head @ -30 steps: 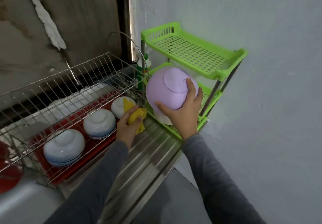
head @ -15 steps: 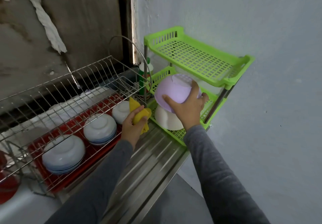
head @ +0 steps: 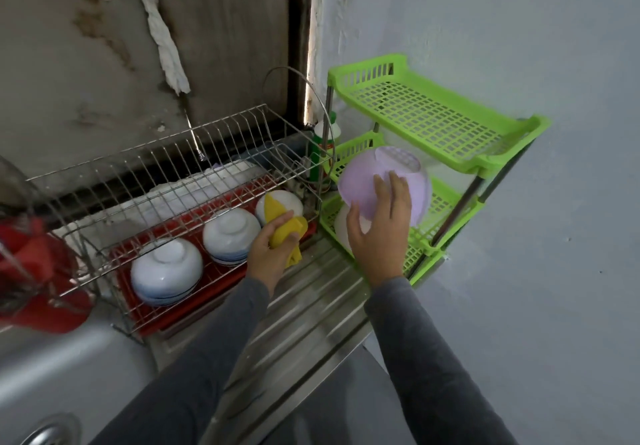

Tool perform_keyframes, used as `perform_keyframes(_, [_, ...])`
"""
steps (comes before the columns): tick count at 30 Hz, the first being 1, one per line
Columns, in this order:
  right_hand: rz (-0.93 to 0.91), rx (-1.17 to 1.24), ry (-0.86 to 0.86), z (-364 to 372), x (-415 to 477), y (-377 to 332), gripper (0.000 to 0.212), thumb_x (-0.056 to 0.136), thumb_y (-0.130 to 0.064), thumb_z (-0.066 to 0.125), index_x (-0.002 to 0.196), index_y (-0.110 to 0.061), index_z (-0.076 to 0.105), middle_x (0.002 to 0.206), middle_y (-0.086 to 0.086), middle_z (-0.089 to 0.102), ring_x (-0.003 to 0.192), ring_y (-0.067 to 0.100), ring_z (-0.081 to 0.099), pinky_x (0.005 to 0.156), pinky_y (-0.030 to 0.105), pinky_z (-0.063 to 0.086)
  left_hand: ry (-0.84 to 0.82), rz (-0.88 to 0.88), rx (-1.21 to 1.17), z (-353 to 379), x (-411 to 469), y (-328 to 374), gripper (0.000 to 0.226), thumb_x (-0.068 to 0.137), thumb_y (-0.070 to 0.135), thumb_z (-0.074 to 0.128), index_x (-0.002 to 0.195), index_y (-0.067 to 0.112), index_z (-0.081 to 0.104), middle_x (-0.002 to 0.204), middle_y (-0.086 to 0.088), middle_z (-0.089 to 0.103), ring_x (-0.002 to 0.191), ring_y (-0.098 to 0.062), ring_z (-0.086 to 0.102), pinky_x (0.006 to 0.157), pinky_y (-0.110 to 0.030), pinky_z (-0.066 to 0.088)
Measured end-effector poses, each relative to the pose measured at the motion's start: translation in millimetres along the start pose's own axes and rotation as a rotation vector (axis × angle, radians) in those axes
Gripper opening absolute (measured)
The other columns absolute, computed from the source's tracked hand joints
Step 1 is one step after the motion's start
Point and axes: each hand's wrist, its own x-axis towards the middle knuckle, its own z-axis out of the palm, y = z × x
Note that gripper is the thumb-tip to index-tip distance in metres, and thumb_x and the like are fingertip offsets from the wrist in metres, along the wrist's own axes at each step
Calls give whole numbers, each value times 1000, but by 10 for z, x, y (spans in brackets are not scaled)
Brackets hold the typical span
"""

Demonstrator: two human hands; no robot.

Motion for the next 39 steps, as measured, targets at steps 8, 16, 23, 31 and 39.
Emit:
perform_keyframes(8, [-221, 189, -450, 124, -444, -103, 45, 93, -24, 50, 127, 4, 59, 129, 23, 58, 119, 35, 54, 103, 43, 47, 239, 71, 38, -239, -596, -145, 36, 94, 8, 66, 123, 29, 63, 120, 8, 63, 105, -8, 61, 77, -14, 54])
perform_keyframes(16, [-425, 198, -951, 159, -928, -403, 36, 92, -23, 62, 119, 0, 64, 115, 19, 64, 108, 39, 57, 94, 45, 48, 607, 71, 81, -551, -1597, -396, 40, 93, 8, 67, 113, 42, 66, 132, -1, 62, 118, -18, 60, 103, -44, 50])
perform_keyframes(23, [-651, 144, -1333, 100, -1550, -1014, 35, 100, -29, 51, 116, 0, 62, 121, 22, 62, 115, 37, 56, 92, 38, 43, 880, 46, 14, -900, -2503, -505, 39, 93, 1, 64, 118, 31, 64, 114, -1, 66, 100, -14, 61, 95, -37, 51])
perform_keyframes(31, [-924, 195, -1506, -85, -2343, -1986, 30, 96, -25, 51, 107, 0, 63, 114, 21, 64, 109, 38, 60, 87, 39, 47, 1223, 80, 6, -1416, -3502, -528, 39, 91, -3, 65, 122, 21, 64, 125, -9, 63, 100, -14, 60, 89, -28, 54])
perform_keyframes(39, [-1166, 327, -1570, -358, -3270, -3096, 33, 97, -23, 49, 121, -5, 62, 124, 16, 62, 115, 35, 57, 93, 41, 49, 1494, 65, 11, -2110, -4625, -531, 36, 92, 1, 65, 120, 24, 65, 121, 3, 62, 116, -21, 58, 104, -48, 48])
